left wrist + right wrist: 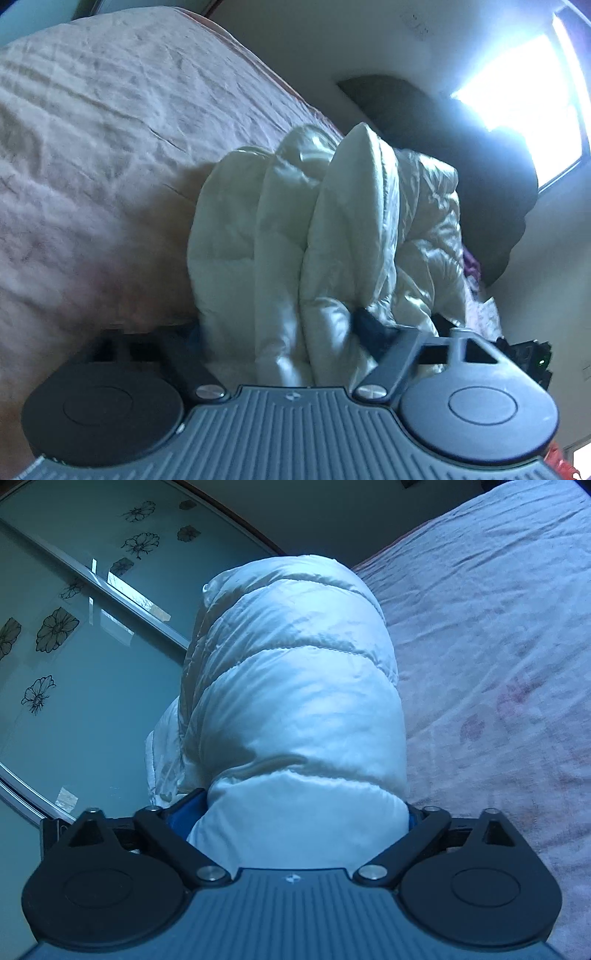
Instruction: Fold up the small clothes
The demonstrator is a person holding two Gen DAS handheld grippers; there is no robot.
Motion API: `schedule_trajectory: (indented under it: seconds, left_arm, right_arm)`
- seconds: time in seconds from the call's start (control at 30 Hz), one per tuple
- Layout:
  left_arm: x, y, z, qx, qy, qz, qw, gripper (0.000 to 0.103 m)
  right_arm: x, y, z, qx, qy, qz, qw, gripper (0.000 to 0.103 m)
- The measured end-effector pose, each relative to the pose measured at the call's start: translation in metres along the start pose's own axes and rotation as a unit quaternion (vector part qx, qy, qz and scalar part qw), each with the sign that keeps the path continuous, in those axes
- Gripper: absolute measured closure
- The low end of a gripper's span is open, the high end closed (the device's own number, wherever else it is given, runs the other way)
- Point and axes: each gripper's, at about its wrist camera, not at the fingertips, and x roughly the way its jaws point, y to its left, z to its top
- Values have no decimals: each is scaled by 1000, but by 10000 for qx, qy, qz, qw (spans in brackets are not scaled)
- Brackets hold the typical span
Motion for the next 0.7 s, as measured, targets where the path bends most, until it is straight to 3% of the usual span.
schedule_trajectory:
  seconds: [0.13, 0.23, 0.4, 0.7]
  left_arm:
    - [-3, -17, -5, 329, -170, 149, 9992, 61]
    - [-9, -36, -10, 692, -383, 318, 9964, 72]
    - [-13, -63, -21, 1118, -628, 544, 9902, 79]
    - [-7, -109, -26, 1413, -894, 291, 9855, 83]
  right_arm:
    - [-7, 1, -4, -22, -133, 22, 9999, 30]
    - [-13, 4, -3, -99, -205, 29, 9997, 38]
    - [-25, 12, -4, -291, -359, -27, 9989, 46]
    - [-69, 20, 7, -634, -770, -274, 9946, 49]
